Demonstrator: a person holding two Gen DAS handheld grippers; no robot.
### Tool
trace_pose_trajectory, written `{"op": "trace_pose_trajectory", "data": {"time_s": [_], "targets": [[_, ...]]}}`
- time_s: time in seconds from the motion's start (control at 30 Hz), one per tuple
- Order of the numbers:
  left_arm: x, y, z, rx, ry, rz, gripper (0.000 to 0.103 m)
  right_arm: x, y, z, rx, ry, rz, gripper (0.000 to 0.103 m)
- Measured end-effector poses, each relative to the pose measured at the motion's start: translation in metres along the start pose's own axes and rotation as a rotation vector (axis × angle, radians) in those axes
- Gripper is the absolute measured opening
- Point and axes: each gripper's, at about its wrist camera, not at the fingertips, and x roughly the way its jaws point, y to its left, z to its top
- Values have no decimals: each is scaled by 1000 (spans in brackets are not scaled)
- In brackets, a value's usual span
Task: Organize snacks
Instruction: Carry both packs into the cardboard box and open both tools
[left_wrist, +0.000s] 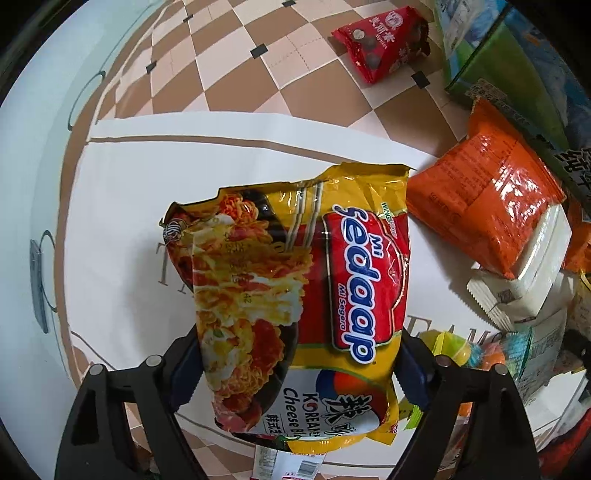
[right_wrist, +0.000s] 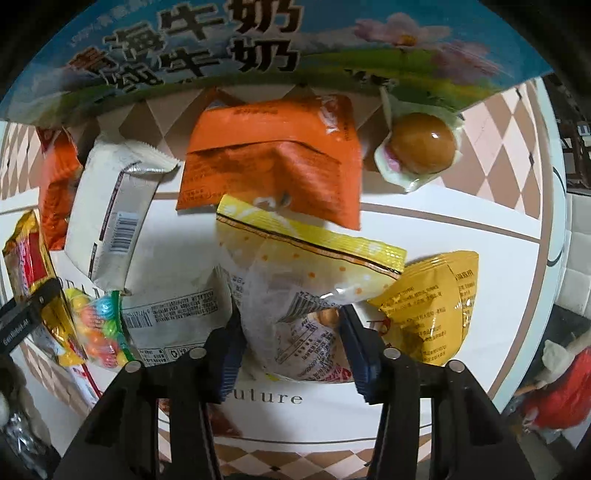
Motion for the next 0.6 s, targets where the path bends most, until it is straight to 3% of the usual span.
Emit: {"op": "trace_pose_trajectory", "data": {"time_s": [0.3,0.6], "targets": [[-23,11,-16,-5,-70,-5,87,-33,-25,-14,26,-52,65,43],[-99,5,-22,46,-181,-60,87,-107,-55,-26,54,-146,205,43]]}}
